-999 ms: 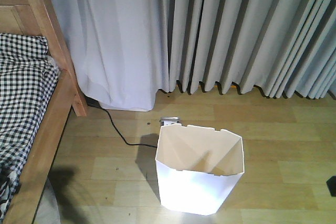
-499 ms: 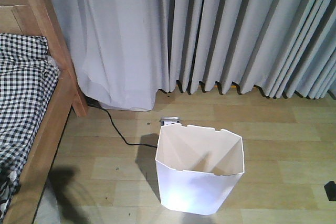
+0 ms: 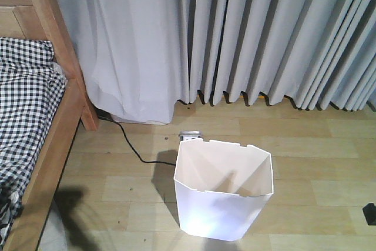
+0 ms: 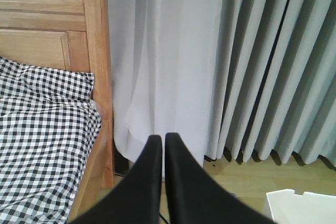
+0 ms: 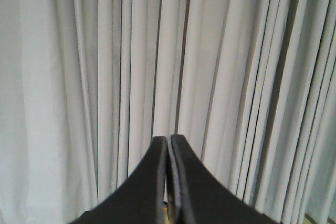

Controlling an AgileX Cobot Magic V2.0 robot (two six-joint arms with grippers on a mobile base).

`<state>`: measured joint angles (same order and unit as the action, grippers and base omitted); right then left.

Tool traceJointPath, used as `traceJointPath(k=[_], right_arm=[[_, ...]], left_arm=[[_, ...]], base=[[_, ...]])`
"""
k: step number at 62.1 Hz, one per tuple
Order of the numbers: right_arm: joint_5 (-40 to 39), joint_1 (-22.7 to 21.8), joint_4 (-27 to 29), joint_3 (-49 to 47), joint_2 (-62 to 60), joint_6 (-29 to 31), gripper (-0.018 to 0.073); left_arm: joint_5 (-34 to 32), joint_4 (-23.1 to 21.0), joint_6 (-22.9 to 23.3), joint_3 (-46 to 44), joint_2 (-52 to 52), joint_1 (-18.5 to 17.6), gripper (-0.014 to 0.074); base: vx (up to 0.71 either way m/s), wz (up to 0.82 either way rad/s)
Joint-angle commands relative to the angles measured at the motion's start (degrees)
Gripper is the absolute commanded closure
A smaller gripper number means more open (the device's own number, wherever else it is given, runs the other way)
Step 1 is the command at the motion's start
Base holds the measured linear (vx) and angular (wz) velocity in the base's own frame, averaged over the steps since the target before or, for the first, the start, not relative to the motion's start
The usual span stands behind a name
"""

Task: Move trash bin to bedside with robot

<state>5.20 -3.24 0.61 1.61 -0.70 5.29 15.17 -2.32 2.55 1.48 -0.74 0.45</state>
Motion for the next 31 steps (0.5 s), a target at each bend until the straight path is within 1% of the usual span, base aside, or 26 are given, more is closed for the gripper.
traceJointPath(k=[1, 31], right_arm=[[-4.1, -0.06, -0.61, 0.38, -0.67, 0.32, 0.0568], [-4.1, -0.06, -0.61, 0.38, -0.67, 0.32, 0.0568]], left_arm=[[-3.99, -0.23, 0.31, 0.67, -0.82, 0.03, 0.0602], [-3.99, -0.23, 0.31, 0.67, -0.82, 0.03, 0.0602]], base=[[0.0, 0.0], [0.0, 0.0]])
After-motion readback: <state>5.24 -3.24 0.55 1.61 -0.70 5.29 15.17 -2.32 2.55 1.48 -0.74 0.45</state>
